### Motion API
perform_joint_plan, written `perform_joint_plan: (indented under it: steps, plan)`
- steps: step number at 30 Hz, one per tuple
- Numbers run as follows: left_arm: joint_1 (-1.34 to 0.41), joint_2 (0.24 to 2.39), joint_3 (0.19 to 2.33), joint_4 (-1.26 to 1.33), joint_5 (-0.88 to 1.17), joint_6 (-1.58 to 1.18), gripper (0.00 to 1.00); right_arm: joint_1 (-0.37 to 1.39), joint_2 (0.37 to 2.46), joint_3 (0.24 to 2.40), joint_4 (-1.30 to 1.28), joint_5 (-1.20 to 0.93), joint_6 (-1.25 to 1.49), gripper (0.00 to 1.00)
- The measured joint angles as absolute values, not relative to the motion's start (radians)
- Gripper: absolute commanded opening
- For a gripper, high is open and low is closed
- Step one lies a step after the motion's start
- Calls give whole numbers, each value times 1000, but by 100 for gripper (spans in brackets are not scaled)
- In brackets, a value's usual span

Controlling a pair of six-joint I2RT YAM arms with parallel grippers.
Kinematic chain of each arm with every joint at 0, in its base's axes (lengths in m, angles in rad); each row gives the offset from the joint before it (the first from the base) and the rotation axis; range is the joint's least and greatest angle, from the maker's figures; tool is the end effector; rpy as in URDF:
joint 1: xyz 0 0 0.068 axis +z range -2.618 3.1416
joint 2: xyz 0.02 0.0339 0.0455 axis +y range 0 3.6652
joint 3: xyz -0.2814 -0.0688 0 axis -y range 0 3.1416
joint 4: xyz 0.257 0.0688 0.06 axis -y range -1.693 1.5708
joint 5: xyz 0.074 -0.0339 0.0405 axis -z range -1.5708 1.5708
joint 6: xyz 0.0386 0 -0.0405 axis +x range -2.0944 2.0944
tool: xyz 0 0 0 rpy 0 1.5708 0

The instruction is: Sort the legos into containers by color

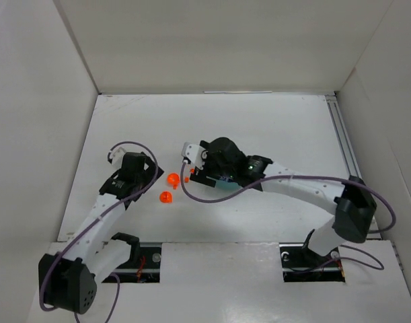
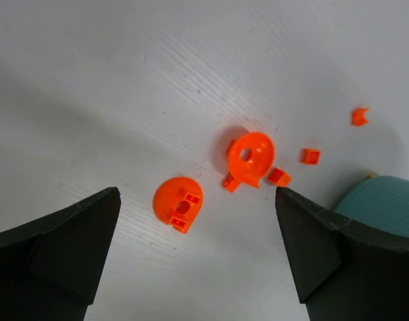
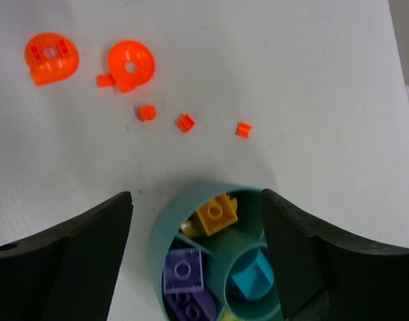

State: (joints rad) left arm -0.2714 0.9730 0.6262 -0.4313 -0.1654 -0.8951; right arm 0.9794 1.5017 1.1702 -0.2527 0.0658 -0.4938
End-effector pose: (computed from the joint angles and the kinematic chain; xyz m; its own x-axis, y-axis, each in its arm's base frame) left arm 0.1978 -0.0484 0.2365 -0.5411 -0.6483 -0.5356 -0.4329 0.7608 -0.4835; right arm 0.2011 0.2949 0.3053 0.1074 -0.6884 -0.7173 -0.8482 0.3129 -0.4273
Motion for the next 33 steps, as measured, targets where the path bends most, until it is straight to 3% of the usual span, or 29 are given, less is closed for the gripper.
perform_joint_plan:
  steps: [4,12,20,33]
  plan:
    - [-262,828,630,-477,-246,-984,100,975,1687,1349,-284,0,-504,66]
    - [-260,693,631,-569,-362,-1098,100,968,2059,1749,-411,-146,-496,66]
    - [-260,670,631,-578,-366,-1115,100,899,2240,1845,-476,-432,-474,66]
    - [-260,634,554,-498,-306,-1091,100,850,2320,1935,-542,-544,-470,65]
